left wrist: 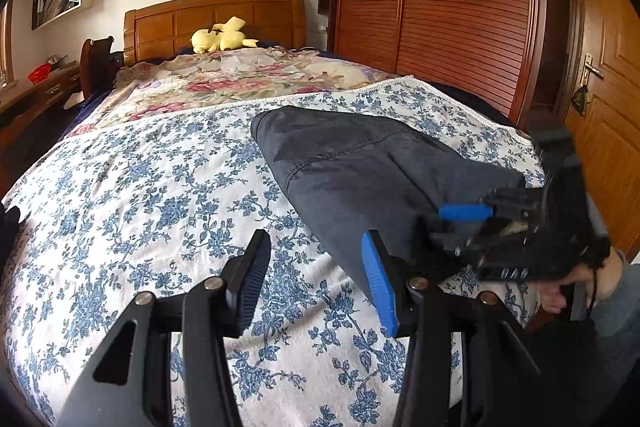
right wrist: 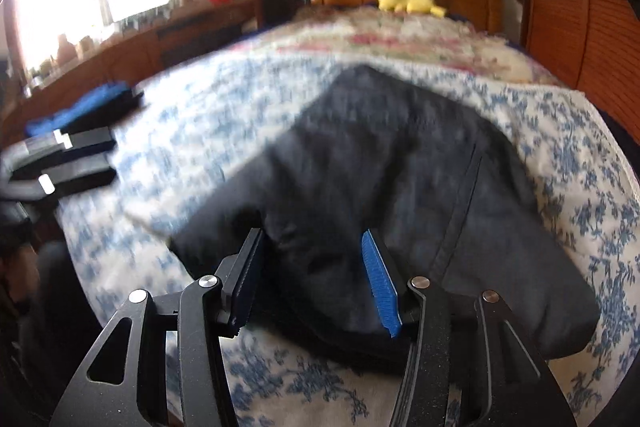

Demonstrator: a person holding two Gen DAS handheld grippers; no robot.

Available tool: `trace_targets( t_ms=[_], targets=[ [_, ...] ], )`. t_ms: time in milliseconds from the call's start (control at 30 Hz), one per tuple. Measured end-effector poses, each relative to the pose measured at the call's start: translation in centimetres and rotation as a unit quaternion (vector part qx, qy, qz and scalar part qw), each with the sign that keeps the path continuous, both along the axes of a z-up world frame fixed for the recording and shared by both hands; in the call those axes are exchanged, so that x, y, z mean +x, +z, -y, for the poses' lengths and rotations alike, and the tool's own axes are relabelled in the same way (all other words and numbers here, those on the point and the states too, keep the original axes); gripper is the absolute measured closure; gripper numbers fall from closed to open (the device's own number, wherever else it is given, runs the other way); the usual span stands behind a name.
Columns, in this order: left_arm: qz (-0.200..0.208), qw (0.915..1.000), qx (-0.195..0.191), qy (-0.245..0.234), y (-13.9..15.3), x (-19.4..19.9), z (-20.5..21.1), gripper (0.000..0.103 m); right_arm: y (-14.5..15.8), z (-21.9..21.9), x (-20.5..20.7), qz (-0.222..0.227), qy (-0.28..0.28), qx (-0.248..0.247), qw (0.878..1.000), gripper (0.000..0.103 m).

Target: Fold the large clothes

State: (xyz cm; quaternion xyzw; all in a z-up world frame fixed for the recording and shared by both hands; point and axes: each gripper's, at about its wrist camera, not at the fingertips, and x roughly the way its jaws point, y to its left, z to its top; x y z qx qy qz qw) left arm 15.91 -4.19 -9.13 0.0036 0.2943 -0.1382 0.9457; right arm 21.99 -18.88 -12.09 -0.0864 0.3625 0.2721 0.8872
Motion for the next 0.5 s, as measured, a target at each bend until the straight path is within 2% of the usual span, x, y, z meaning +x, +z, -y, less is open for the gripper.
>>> trace_targets(
  t_ms=[67, 100, 233, 500],
  targets=[
    [-0.002, 1.0, -0.009, -0.003, 0.0, 0.3, -0.2, 0.056, -1.3, -0.2, -0.1, -0.008, 0.0, -0.021, 1.0, 0.052],
    [-0.003, 0.9999, -0.013, -0.005, 0.0, 0.5, -0.4, 0.052, -1.6, -0.2, -0.2, -0.008, -0.001, -0.028, 1.0, 0.052],
    [-0.005, 0.9997, -0.016, -0.016, 0.1, 1.5, -0.4, 0.05, -1.7, 0.2, -1.0, 0.002, -0.007, -0.027, 1.0, 0.053],
    [-0.006, 0.9997, -0.002, -0.022, 0.2, 4.6, -0.4, 0.05, 1.9, 4.3, -3.2, 0.036, -0.063, 0.007, 0.997, 0.054]
  ],
)
